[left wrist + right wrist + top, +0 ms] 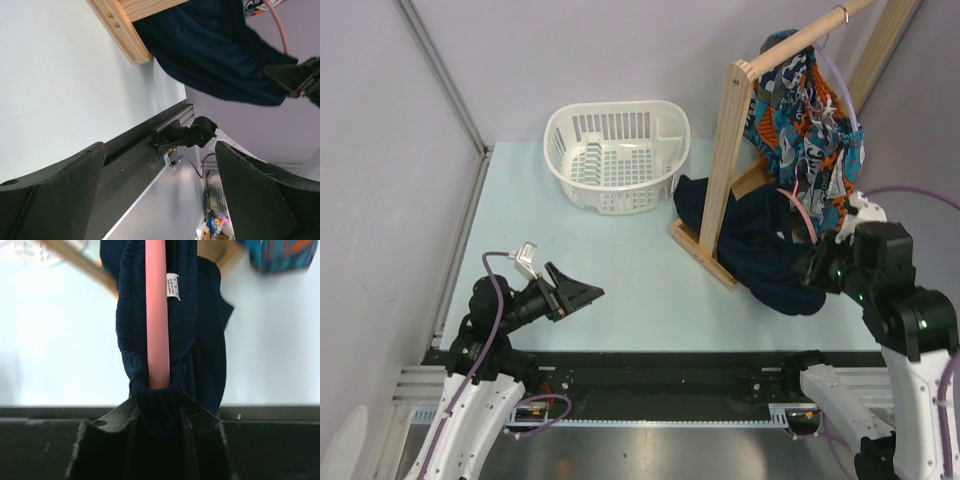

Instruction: Remove the shorts from the hanger

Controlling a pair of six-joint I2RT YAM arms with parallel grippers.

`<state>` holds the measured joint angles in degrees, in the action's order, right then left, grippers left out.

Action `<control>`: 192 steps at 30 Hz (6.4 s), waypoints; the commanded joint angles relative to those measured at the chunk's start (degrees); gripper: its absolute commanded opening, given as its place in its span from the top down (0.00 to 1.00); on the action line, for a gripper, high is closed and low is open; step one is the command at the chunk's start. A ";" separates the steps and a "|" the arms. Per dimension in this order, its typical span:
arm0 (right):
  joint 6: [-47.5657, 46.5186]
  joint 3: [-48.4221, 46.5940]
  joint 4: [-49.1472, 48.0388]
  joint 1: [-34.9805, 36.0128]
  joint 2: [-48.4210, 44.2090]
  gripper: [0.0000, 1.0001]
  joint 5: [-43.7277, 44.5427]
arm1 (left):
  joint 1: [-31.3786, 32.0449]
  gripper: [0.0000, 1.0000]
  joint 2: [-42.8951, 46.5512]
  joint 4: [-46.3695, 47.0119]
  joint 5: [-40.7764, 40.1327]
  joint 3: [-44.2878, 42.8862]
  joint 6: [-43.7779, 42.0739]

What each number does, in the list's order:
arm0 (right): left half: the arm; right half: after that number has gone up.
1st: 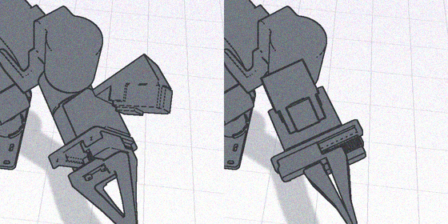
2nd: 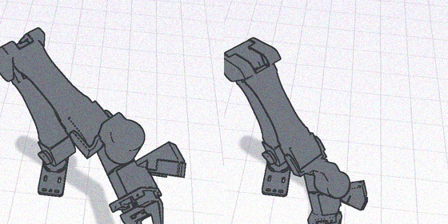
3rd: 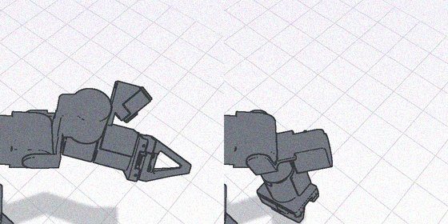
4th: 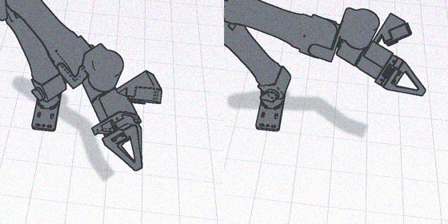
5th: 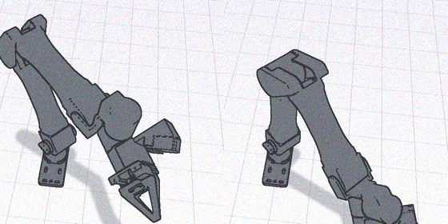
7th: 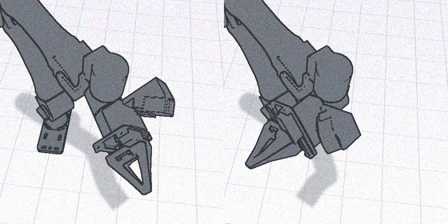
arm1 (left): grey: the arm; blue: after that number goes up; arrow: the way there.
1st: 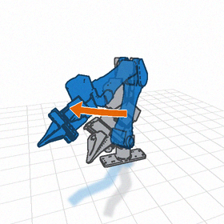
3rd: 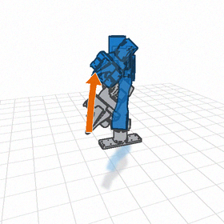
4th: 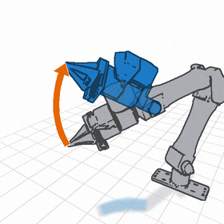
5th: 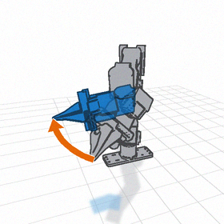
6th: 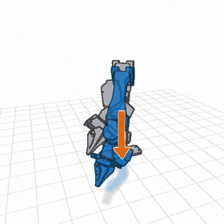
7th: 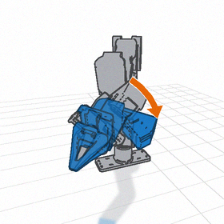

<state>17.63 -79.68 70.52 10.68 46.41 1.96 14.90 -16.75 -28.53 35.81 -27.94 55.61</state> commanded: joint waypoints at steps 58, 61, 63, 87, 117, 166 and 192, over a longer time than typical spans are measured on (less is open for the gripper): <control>5.22 7.69 -54.51 11.20 -5.20 1.00 -63.12 | 0.40 0.14 20.62 -16.02 -33.43 -26.36 -9.64; 2.07 7.78 -54.70 17.32 0.24 1.00 -63.83 | 0.40 0.13 18.69 -18.05 -33.01 -28.83 -12.19; -1.53 7.78 -52.25 21.91 3.50 1.00 -61.83 | 0.40 0.12 15.63 -17.00 -29.50 -29.80 -14.03; -2.07 18.59 -41.87 35.38 5.88 1.00 -42.74 | 0.83 0.24 -10.57 -1.32 -0.83 -29.18 -21.24; 4.43 20.88 -48.02 34.23 2.10 1.00 -43.53 | 39.68 0.50 -34.75 0.58 -49.95 -38.15 -29.60; 43.63 -0.19 -43.55 63.94 29.24 0.22 38.29 | 40.30 1.00 -22.18 11.05 -98.48 -24.88 -34.79; 51.81 -19.81 -28.51 66.05 49.92 0.54 49.63 | 40.21 1.00 -9.18 6.83 -102.79 -16.97 -30.74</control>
<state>67.29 -97.73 41.36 76.55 96.57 46.72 55.31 -27.57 -24.40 -65.36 -44.60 23.11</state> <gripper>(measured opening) 0.512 0.038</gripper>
